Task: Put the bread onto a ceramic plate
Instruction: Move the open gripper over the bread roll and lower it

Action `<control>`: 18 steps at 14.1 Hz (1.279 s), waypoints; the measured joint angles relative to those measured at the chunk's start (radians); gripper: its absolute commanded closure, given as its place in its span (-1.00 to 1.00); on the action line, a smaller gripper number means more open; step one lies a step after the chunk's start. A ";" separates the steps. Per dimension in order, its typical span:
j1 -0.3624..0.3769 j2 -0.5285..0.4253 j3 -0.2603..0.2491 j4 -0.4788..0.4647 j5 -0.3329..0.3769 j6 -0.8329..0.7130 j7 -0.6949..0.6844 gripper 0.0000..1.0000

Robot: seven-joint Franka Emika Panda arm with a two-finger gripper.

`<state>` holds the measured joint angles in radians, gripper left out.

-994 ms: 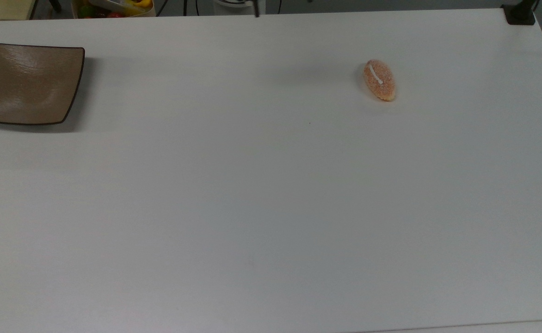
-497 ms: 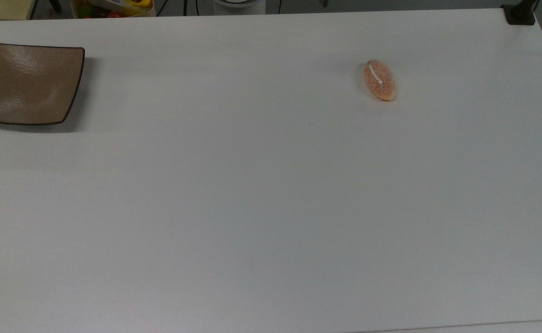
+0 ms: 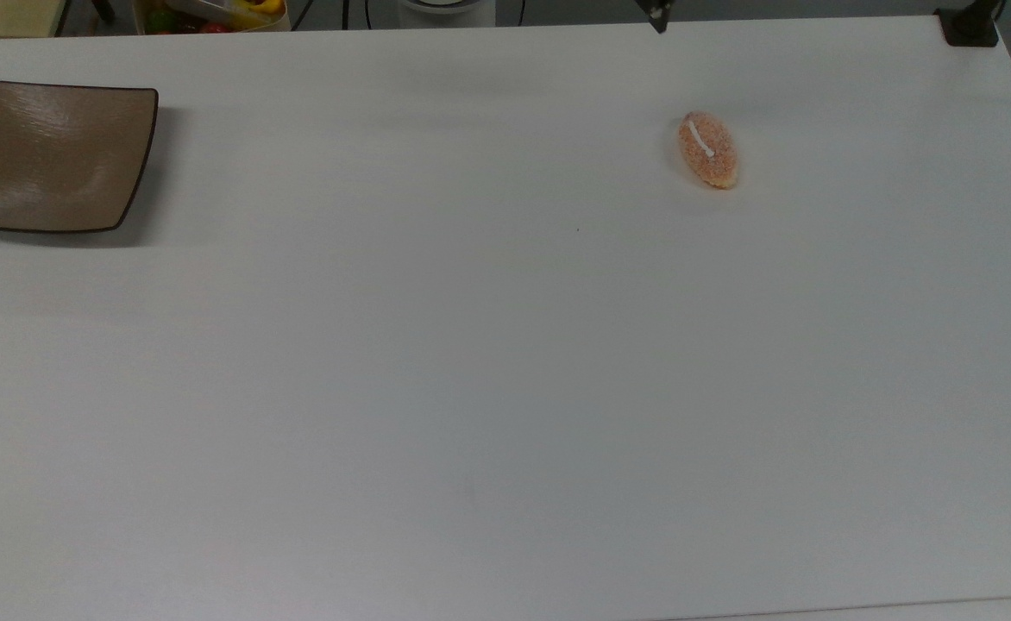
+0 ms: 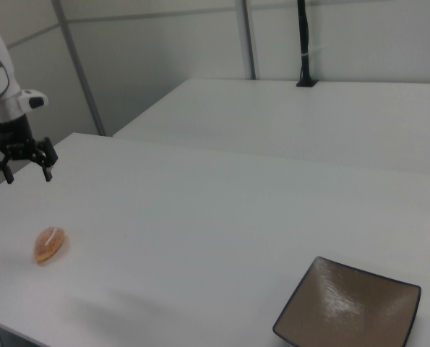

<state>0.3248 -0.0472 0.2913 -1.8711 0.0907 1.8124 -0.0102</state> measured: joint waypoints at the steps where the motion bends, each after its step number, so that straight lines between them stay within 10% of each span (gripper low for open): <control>1: 0.008 0.004 0.009 -0.028 0.000 0.042 0.013 -1.00; 18: 0.125 0.305 0.019 -0.110 -0.135 0.343 0.246 -1.00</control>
<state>0.4499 0.2576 0.3101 -1.9811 -0.0448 2.1556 0.2355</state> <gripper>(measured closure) 0.000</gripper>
